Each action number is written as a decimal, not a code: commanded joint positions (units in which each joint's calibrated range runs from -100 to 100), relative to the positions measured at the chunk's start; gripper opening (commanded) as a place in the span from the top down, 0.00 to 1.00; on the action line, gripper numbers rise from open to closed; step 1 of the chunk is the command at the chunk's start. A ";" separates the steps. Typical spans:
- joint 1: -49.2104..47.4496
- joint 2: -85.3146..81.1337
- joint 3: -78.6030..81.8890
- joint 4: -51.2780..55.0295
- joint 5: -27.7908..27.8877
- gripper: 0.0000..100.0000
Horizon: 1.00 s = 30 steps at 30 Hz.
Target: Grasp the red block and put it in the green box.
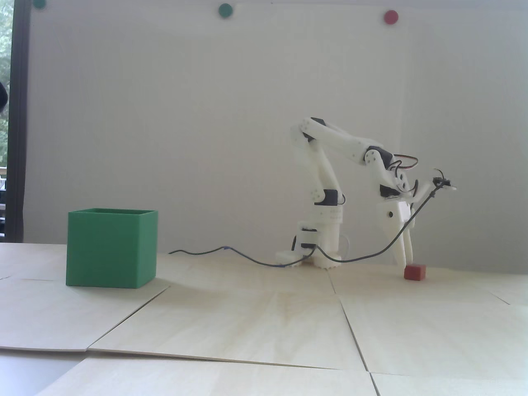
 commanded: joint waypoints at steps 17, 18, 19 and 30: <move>2.69 -0.72 -8.86 8.41 -2.69 0.74; 3.49 -0.80 -8.59 7.06 -2.48 0.74; 3.89 -1.20 -8.32 6.38 -2.48 0.74; 4.05 -3.80 -7.17 5.71 -2.27 0.74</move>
